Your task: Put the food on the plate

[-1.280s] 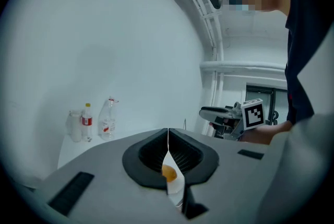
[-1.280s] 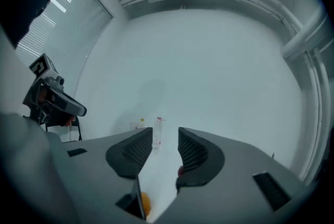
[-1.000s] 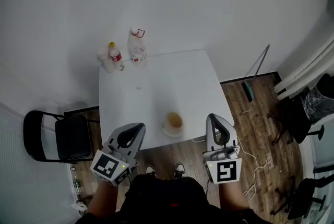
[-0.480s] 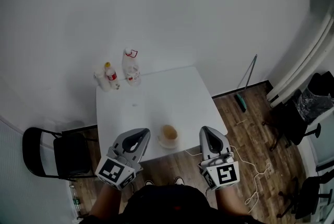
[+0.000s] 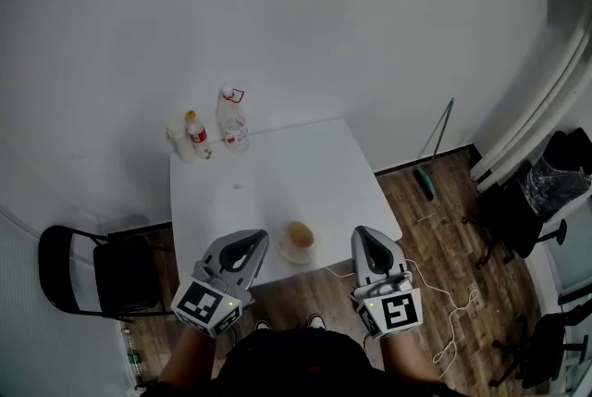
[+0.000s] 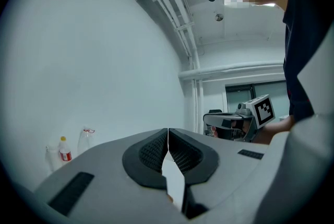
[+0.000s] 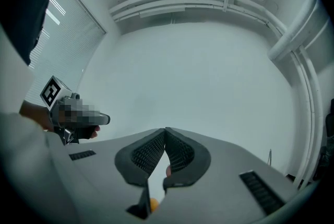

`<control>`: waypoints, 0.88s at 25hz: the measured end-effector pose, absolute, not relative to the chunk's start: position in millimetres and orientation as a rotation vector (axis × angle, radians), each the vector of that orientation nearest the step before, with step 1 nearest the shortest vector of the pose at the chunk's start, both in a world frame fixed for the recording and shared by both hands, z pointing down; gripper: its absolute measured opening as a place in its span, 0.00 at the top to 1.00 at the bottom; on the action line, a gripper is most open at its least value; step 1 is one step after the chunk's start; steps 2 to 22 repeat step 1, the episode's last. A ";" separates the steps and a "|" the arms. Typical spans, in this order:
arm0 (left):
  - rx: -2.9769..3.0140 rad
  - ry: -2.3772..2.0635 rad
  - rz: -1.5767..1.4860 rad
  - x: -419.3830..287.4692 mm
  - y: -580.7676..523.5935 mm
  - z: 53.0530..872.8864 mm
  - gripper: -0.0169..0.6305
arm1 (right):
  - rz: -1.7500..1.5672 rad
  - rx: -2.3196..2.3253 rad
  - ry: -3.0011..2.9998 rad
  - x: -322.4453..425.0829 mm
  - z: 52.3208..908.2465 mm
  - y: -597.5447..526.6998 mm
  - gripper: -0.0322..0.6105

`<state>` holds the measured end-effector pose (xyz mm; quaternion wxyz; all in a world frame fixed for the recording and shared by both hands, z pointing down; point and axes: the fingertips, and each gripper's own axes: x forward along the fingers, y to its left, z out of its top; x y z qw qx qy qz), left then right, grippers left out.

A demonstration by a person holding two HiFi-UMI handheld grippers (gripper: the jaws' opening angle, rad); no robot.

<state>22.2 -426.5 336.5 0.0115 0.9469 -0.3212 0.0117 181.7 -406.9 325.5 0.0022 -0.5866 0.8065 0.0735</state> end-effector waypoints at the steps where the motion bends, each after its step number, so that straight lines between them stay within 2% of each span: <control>1: 2.953 -0.999 0.035 21.7 -425.9 336.4 0.94 | 0.241 -1.838 2.533 180.1 324.6 -406.1 0.91; 22: 2.953 -0.999 0.035 21.7 -425.9 336.4 0.94 | 0.241 -1.838 2.533 180.1 324.6 -406.1 0.91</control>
